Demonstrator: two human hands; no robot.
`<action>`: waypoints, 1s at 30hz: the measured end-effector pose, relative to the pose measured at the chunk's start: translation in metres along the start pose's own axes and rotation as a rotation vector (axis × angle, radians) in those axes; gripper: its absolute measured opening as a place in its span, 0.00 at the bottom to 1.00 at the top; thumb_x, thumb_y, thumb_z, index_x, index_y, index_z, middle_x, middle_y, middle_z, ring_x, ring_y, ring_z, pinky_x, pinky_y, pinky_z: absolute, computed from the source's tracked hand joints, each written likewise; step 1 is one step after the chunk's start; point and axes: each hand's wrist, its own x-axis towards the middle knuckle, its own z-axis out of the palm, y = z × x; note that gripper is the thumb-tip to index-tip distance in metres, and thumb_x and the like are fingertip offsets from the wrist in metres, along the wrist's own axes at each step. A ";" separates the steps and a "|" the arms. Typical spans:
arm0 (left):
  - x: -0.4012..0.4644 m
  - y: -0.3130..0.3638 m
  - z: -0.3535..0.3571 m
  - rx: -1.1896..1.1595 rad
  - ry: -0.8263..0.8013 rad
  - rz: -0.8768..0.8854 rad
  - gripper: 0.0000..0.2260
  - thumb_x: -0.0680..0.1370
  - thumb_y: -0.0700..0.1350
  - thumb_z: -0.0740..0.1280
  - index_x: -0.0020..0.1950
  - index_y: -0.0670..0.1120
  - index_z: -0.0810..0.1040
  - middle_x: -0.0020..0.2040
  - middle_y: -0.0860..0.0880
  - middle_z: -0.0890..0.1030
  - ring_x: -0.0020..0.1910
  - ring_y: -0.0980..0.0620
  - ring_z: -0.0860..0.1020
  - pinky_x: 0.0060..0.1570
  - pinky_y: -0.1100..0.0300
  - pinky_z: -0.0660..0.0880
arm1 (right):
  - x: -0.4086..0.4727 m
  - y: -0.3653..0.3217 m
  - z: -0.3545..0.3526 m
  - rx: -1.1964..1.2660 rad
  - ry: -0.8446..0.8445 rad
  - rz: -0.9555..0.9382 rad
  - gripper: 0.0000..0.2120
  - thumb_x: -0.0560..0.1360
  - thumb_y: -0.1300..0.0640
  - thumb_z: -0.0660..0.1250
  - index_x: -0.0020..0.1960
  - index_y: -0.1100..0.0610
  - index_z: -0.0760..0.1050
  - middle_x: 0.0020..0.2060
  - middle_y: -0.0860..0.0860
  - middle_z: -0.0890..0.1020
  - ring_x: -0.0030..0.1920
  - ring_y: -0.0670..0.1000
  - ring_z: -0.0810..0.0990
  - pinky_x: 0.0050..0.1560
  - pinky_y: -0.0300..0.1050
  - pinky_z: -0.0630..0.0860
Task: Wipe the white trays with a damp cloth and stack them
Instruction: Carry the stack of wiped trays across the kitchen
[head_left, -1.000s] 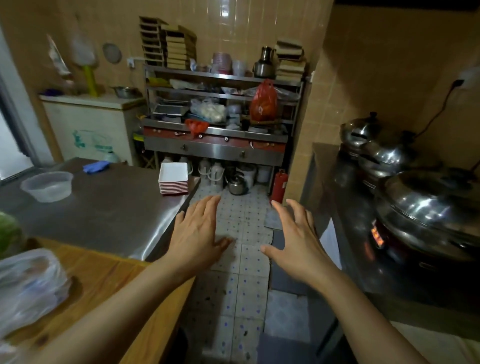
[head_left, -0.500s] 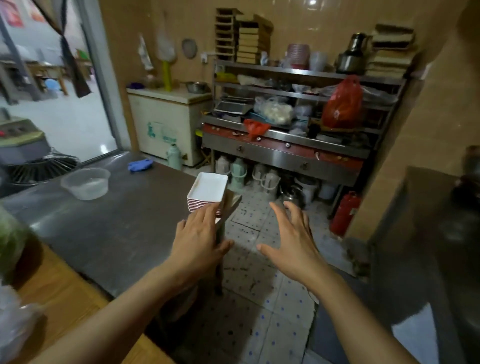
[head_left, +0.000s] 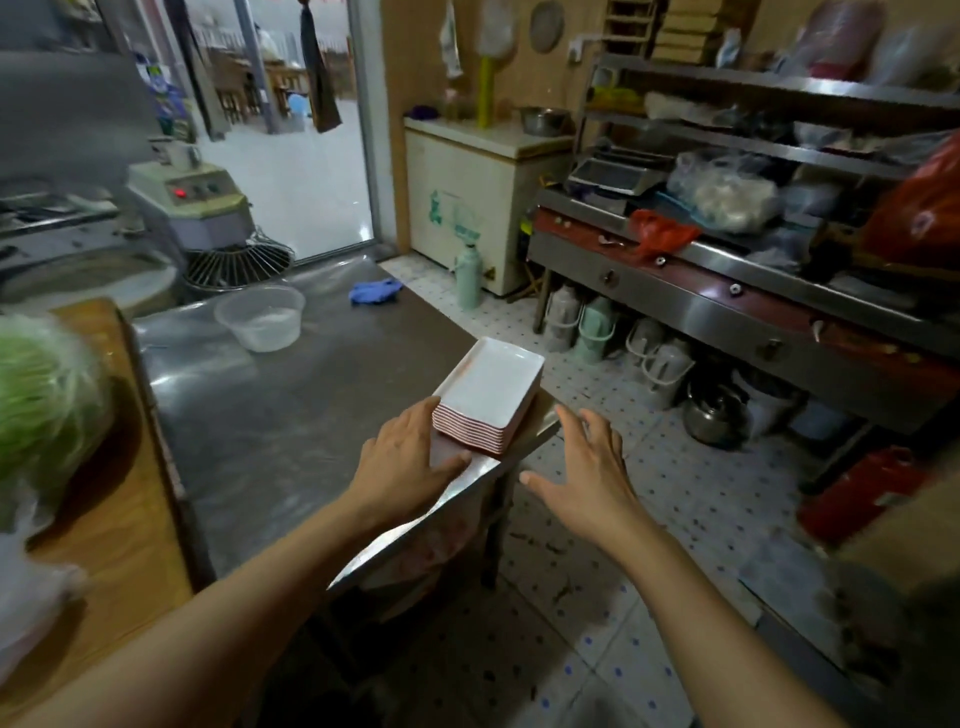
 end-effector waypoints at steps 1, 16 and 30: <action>0.012 -0.002 0.003 -0.014 0.003 -0.010 0.33 0.76 0.58 0.64 0.76 0.49 0.55 0.75 0.49 0.61 0.72 0.47 0.62 0.70 0.48 0.61 | 0.012 0.002 0.005 -0.003 -0.007 0.003 0.41 0.72 0.44 0.68 0.75 0.49 0.48 0.73 0.50 0.50 0.72 0.53 0.50 0.69 0.50 0.59; 0.203 -0.080 0.075 -0.233 -0.165 -0.222 0.26 0.80 0.51 0.61 0.75 0.45 0.58 0.74 0.44 0.65 0.70 0.45 0.66 0.66 0.56 0.63 | 0.174 0.029 0.106 0.130 -0.128 0.314 0.45 0.74 0.44 0.65 0.76 0.55 0.39 0.75 0.53 0.49 0.73 0.58 0.51 0.70 0.53 0.59; 0.241 -0.103 0.120 -0.738 -0.190 -0.468 0.16 0.79 0.37 0.59 0.63 0.53 0.75 0.53 0.51 0.81 0.48 0.54 0.80 0.37 0.67 0.77 | 0.207 0.051 0.159 0.621 -0.121 0.537 0.39 0.75 0.52 0.65 0.76 0.47 0.44 0.65 0.53 0.71 0.50 0.47 0.68 0.50 0.38 0.65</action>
